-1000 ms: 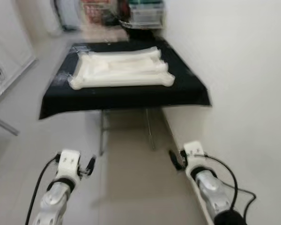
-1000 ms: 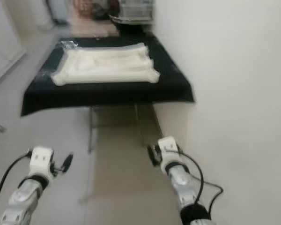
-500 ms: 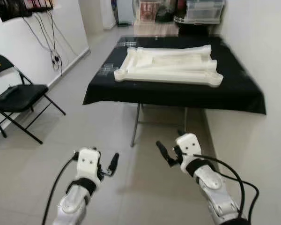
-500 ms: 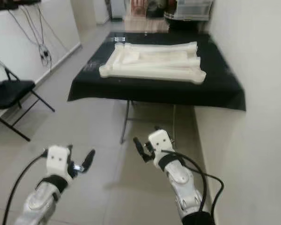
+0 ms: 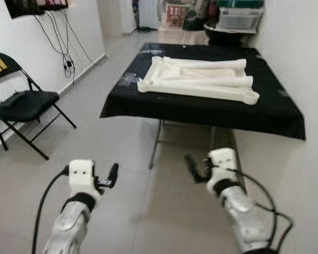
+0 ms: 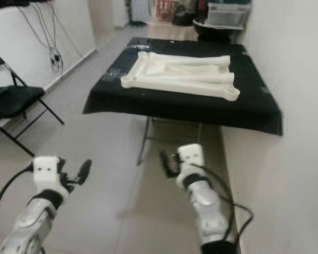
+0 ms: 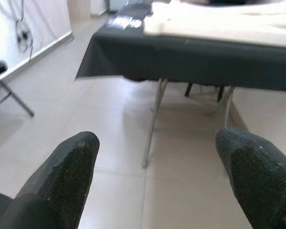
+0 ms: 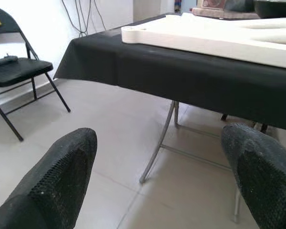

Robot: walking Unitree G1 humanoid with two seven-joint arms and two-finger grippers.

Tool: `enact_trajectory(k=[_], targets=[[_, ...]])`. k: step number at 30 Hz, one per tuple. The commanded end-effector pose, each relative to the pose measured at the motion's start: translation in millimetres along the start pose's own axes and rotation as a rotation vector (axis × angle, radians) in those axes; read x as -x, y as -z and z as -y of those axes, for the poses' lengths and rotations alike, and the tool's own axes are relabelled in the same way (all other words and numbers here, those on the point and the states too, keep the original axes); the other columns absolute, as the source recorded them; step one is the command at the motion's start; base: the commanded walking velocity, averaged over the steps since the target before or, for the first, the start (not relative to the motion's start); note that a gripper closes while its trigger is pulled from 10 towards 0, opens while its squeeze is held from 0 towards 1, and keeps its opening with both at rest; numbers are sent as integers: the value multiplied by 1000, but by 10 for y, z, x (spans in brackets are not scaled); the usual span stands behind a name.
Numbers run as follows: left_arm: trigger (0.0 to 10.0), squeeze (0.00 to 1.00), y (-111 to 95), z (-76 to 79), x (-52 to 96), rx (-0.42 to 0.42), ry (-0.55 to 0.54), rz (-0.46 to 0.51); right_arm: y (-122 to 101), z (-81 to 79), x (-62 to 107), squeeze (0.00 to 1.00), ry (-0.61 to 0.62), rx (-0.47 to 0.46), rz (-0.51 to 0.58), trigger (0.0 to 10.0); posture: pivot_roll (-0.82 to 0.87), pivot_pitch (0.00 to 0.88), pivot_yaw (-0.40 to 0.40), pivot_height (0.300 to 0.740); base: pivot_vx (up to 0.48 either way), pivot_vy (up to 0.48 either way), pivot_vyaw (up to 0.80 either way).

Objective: Building children table

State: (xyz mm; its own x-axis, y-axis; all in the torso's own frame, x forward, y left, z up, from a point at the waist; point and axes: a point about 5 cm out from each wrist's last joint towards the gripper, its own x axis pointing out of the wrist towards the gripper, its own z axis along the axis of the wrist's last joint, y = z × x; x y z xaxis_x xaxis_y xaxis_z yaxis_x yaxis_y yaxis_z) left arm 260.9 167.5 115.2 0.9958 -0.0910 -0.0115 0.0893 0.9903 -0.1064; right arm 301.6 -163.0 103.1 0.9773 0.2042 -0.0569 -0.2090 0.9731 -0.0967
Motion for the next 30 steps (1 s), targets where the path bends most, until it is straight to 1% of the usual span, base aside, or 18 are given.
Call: enact_trajectory(k=[1, 2, 4, 6, 7, 10, 11, 14, 21, 23, 30], targets=[[10000, 0, -37, 38, -20, -17, 36, -3, -90, -28, -43, 0, -23, -6, 27, 10000, -119, 0, 1, 740, 368, 0, 800], [10000, 0, -37, 38, -20, -17, 36, -3, -90, -28, -43, 0, -23, -6, 27, 10000, -119, 0, 1, 740, 368, 0, 800], [10000, 0, -59, 73, -34, -39, 70, -2, -116, -64, -52, 0, -36, -5, 29, 10000, -115, 0, 7, 740, 386, 0, 0], [10000, 0, -66, 78, -36, -45, 80, -2, -117, -67, -55, 0, -34, -6, 24, 10000, -115, 0, 7, 740, 388, 0, 0], [10000, 0, -71, 82, -39, -47, 89, -1, -127, -93, -53, 0, -56, -16, 35, 10000, -108, 0, 10, 740, 405, 0, 800], [10000, 0, -76, 84, -44, -48, 102, 0, -160, -122, -59, 0, -67, -24, 55, 10000, -107, 0, 11, 740, 416, 0, 794], [10000, 0, -82, 91, -56, -46, 111, -1, -154, -119, -67, 0, -63, -45, 43, 10000, -108, 0, 12, 740, 420, 0, 0], [10000, 0, -90, 103, -75, -44, 121, -2, -156, -109, -67, 0, -60, -65, 44, 10000, -109, 0, 9, 740, 420, 0, 0], [10000, 0, -125, 171, -158, -39, 159, 8, -163, -103, -67, 0, -51, -74, 44, 10000, -120, 0, 13, 740, 424, 0, 0], [10000, 0, -129, 184, -169, -37, 166, 9, -150, -121, -73, 0, -72, -107, 36, 10000, -120, 0, 13, 740, 424, 0, -725], [10000, 0, -149, 232, -194, -33, 189, 12, -196, -106, -81, 0, -63, -96, 60, 10000, -121, 0, 14, 740, 424, 0, -800]])
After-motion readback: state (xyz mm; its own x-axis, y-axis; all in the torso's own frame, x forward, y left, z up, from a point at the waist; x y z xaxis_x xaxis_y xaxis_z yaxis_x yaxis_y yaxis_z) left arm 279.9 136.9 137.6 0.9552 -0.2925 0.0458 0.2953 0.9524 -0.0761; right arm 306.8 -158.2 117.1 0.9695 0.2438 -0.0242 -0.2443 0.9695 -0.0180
